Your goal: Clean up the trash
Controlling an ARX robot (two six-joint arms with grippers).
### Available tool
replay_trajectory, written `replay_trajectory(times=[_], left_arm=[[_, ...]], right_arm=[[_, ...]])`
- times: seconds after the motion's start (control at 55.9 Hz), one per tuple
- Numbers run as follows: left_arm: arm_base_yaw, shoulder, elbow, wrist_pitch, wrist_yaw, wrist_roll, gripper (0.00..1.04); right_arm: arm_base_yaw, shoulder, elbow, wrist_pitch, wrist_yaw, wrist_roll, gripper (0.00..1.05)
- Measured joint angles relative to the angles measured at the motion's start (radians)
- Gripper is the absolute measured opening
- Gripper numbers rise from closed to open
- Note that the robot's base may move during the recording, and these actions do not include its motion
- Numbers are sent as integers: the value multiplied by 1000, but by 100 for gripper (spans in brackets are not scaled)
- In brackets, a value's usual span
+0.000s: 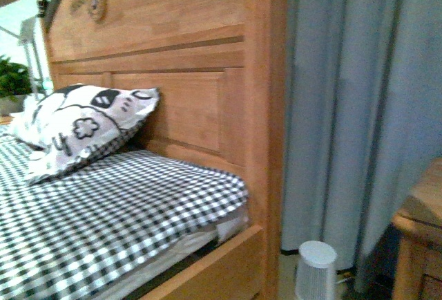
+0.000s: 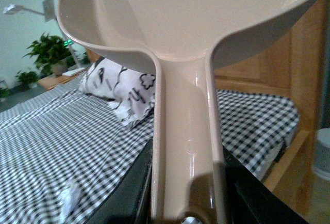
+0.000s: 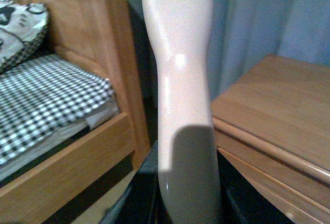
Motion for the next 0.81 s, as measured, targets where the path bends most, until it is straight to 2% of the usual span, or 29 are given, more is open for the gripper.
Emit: replay_trajectory(times=[0.806], left_arm=[[2,-8,-2,1,-14,-6,29]], right_arm=[[2,5,-2,0,-16,-1,21]])
